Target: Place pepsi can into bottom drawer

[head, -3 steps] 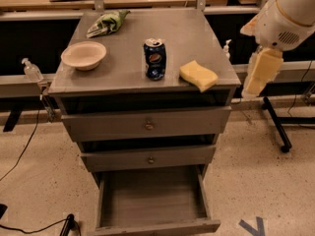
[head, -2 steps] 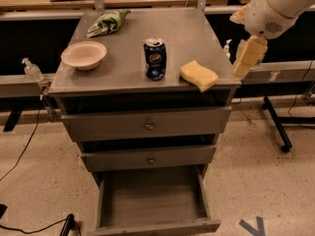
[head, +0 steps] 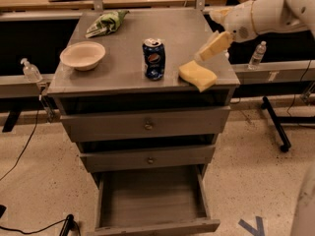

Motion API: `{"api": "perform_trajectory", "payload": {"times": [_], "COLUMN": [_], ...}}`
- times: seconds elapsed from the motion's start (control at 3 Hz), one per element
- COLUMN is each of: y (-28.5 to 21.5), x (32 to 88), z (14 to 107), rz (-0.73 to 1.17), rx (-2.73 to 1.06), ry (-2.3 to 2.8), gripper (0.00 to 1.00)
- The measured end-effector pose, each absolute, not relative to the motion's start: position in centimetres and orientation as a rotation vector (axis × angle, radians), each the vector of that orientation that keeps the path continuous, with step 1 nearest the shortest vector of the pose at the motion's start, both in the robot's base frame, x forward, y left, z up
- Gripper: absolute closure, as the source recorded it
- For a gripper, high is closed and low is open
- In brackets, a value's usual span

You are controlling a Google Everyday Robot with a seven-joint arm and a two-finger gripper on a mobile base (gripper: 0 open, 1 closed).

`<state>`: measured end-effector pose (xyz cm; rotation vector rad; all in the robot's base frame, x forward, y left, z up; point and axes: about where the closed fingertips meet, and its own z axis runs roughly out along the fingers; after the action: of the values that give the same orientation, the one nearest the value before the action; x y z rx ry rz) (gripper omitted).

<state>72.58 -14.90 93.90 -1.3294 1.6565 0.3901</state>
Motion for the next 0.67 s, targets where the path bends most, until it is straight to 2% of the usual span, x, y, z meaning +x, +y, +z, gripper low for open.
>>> {"api": "perform_trajectory", "payload": {"times": [0.67], "y": [-7.0], "x": [76.3], "z": [92.2], "rz": [0.720], "rx": [-1.140], "ry": [1.615], "gripper": [0.00]}}
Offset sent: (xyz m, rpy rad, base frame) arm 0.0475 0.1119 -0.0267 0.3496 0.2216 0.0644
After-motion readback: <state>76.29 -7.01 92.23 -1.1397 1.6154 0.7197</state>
